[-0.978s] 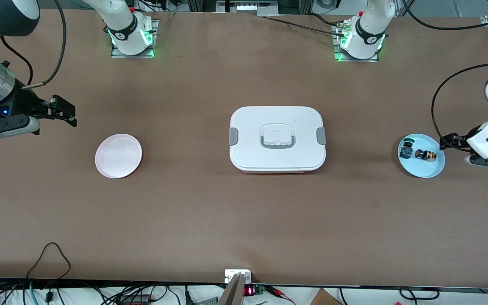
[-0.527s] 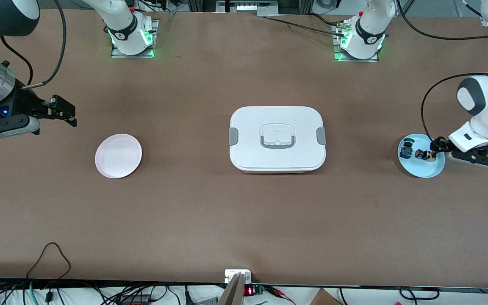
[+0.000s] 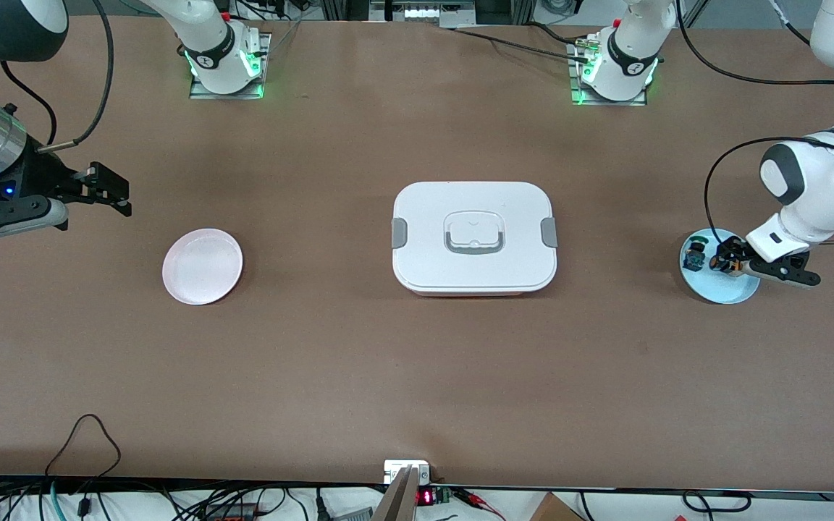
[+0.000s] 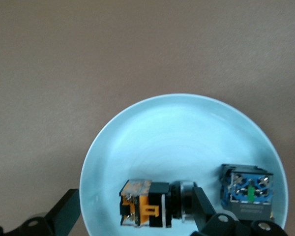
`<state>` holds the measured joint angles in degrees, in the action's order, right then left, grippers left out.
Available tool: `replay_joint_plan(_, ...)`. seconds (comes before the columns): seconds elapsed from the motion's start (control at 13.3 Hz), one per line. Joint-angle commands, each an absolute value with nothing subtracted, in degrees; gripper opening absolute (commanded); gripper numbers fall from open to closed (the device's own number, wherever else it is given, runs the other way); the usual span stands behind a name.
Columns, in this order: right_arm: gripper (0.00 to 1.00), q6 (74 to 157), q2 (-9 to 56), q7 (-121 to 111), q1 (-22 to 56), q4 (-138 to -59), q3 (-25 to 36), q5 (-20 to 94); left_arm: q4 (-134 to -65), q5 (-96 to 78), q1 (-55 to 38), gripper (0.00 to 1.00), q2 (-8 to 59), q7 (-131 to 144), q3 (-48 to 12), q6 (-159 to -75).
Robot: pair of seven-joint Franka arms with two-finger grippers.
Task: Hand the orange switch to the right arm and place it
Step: 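Lower the left gripper and close it on the orange switch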
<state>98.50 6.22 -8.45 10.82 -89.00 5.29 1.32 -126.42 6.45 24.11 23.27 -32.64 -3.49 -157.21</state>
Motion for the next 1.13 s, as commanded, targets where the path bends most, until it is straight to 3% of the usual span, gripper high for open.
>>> replay_joint_plan(0.0, 1.0, 98.7, 5.1, -8.3, 11.1, -89.9, 5.3, 1.5, -126.2, 6.2, 32.4, 1.0, 22.9, -33.0, -11.4, -157.0)
replay_joint_plan(0.23, 1.0, 98.7, 5.1, -8.3, 11.1, -89.9, 5.3, 1.5, -126.2, 6.2, 38.0, 1.0, 24.5, -33.1, -16.2, -156.8)
replay_joint_plan(0.53, 1.0, 98.7, 5.1, -8.3, 11.0, -89.9, 5.3, 1.5, -126.4, 6.2, 38.5, 1.0, 25.6, -33.0, -16.5, -156.6)
replay_joint_plan(0.9, 1.0, 98.6, 5.1, -8.3, 11.0, -89.9, 5.3, 1.5, -126.4, 6.2, 45.7, 1.0, 26.6, -33.1, -23.6, -155.0)
replay_joint_plan(1.05, 1.0, 98.6, 5.1, -8.3, 11.0, -89.9, 5.3, 1.5, -126.4, 6.2, 45.8, 1.0, 27.2, -33.5, -23.6, -155.0)
